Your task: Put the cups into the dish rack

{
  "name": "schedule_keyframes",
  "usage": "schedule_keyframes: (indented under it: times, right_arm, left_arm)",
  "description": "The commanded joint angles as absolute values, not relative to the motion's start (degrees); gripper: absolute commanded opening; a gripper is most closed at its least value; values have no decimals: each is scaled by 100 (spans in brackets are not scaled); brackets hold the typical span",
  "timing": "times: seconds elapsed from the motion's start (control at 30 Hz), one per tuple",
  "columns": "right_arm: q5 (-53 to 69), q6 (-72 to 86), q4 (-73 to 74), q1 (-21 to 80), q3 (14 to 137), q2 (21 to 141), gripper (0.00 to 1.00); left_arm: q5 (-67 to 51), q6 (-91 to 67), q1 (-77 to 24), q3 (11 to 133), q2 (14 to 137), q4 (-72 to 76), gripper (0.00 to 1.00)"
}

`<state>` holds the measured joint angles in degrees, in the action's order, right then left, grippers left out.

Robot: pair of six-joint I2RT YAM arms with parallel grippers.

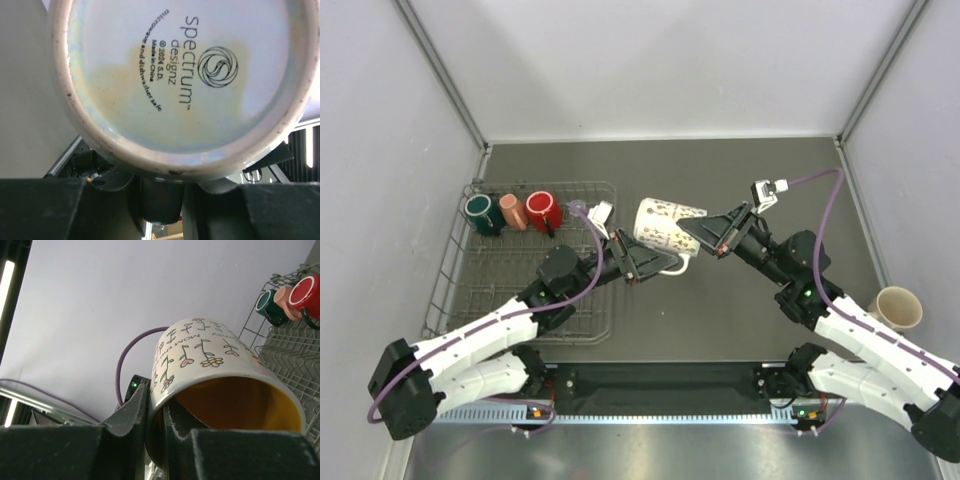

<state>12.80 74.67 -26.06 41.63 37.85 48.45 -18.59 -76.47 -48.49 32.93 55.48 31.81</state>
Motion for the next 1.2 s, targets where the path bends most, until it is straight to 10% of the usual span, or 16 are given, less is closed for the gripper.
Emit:
schedule_keyframes:
  times: [0.0,0.17,0.3,0.43,1.17]
  right_arm:
    - [1406,7471,-3691,4342,3771,4615,0]
    - [1310,7156,-3140,4351,3718,4465,2]
    - [1055,6611,-1769,4351,3937,4228,51]
    - [625,6188,-539,4342,4060,4017,71]
    - [-246,5028,1828,4307,3964,2962,78]
  left_arm:
    - [-1661,-7717,-4887,3322,5449,3691,0]
    - [-1451,-7524,-4878,3375,5213,3369,0]
    - [-1179,-7068,-4878,3638,4888,2261,0]
    - [-468,-6366,-4878,4059,4448,776,0]
    - [5894,-5518,-4869,5827,4297,-5043,0]
